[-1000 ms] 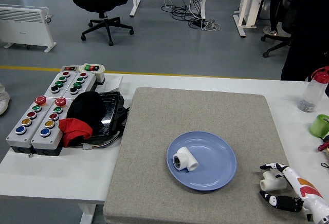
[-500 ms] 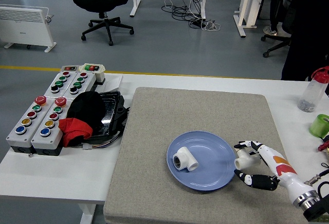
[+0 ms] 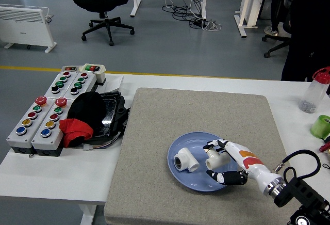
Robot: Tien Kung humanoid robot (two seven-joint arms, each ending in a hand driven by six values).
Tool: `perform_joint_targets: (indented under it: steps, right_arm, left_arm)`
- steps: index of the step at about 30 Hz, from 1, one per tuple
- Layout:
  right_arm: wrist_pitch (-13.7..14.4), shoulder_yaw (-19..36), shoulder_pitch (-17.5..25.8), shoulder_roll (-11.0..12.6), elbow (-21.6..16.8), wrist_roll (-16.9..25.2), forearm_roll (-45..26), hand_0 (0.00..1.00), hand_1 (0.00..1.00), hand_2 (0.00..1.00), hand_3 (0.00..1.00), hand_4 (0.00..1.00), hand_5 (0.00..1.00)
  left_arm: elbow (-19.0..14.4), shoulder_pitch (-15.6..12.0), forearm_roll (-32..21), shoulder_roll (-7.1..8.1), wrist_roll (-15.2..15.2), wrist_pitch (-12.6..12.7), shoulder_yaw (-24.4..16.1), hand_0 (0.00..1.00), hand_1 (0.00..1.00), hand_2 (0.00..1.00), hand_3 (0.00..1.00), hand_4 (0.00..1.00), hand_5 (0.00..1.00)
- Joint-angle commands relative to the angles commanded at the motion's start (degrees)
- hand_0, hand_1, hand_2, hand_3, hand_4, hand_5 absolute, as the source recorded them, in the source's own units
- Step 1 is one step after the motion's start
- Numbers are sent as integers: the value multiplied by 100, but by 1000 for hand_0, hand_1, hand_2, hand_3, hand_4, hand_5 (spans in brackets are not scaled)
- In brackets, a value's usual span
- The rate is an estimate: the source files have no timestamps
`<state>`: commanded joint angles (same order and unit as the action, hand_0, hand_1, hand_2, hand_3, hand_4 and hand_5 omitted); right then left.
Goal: Pick pipe place plate twice
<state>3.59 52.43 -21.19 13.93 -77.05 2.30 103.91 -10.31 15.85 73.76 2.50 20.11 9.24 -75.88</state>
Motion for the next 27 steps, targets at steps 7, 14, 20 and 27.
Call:
perform_joint_targets:
  steps: [7, 14, 20, 27]
  right_arm:
    - [-306, 55, 36, 17, 22, -134, 165, 998, 932, 998, 998, 832, 357]
    - [-326, 189, 107, 44, -20, -99, -5, 998, 939, 998, 998, 839, 335]
    - [740, 287, 212, 35, -490, 652, -1162, 810, 776, 811, 849, 587, 294]
    - [-73, 981, 203, 107, -1270, 628, -2797, 655, 641, 641, 710, 497, 364]
  left_arm:
    - [0, -14, 14, -2, 4, 0, -8, 714, 739, 704, 647, 395, 998]
    - [0, -39, 44, -9, 8, -5, -18, 716, 739, 704, 647, 395, 998]
    - [0, -63, 52, -17, 7, -7, -16, 716, 739, 704, 647, 395, 998]
    - [0, -77, 90, -17, 13, -19, -35, 716, 739, 704, 647, 395, 998]
